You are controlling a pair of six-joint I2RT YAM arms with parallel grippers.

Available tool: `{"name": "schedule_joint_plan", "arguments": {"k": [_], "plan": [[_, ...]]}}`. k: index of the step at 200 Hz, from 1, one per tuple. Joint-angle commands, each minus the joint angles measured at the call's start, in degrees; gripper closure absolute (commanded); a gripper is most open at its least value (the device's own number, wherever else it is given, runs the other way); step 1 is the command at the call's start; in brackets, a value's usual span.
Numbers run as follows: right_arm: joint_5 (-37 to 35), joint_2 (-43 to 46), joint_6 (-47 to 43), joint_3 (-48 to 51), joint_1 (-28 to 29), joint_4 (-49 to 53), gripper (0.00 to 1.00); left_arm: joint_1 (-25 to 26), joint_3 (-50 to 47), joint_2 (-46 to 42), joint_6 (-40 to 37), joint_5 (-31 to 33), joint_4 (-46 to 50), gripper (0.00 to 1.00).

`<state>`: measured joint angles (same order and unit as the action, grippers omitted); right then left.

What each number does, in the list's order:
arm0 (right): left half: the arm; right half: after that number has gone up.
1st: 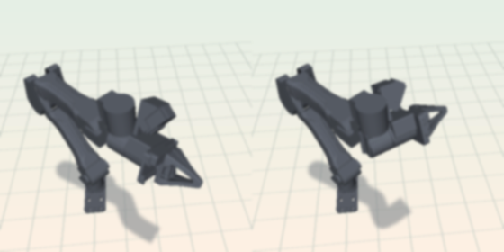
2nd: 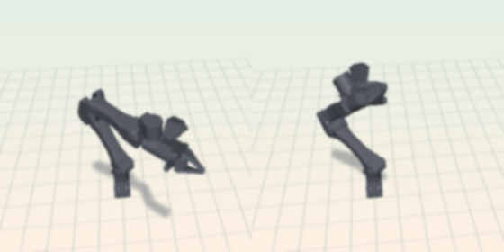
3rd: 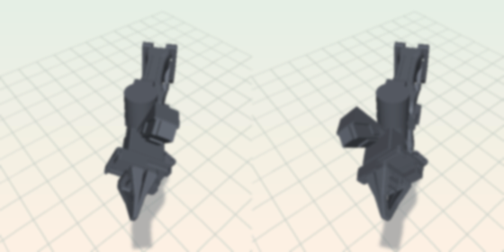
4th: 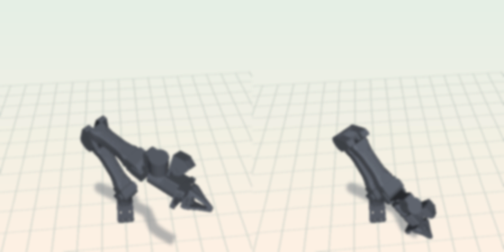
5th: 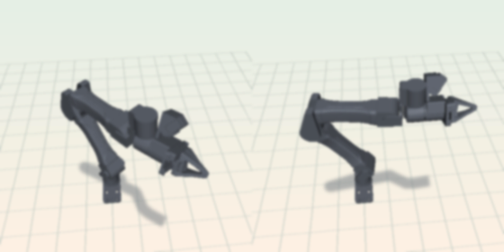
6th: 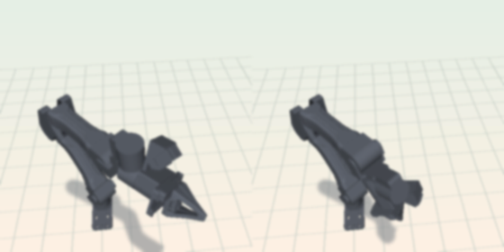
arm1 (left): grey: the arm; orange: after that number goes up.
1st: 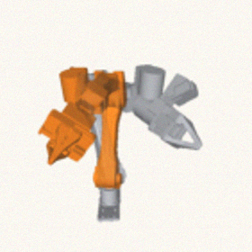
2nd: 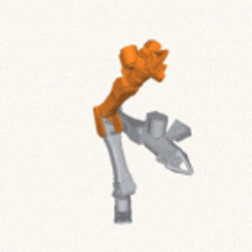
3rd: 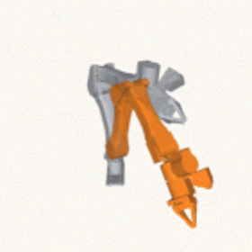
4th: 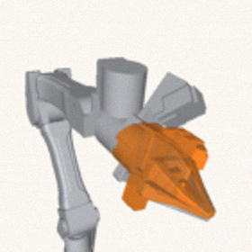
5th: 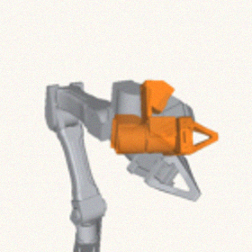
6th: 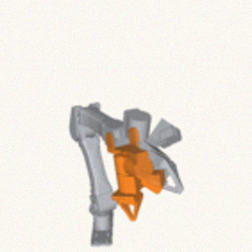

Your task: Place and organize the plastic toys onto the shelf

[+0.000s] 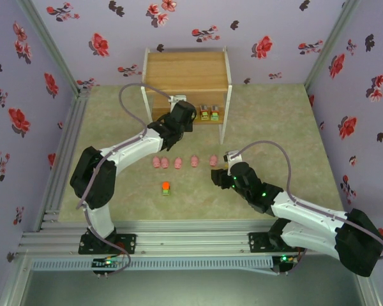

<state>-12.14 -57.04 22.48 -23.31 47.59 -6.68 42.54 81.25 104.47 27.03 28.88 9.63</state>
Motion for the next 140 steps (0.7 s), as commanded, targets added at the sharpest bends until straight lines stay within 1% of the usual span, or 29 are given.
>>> {"name": "schedule_joint_plan", "arguments": {"k": [1, 140], "plan": [[0.5, -0.1, -1.2, -0.3, -0.3, -1.5, 0.63, 0.5, -1.0, -1.6, 0.1, 0.7, -0.7, 0.55], [0.9, 0.1, -1.4, -0.2, 0.0, -1.7, 0.63, 3.5, -4.1, -9.8, -1.5, 4.4, -0.7, 0.54]]}}
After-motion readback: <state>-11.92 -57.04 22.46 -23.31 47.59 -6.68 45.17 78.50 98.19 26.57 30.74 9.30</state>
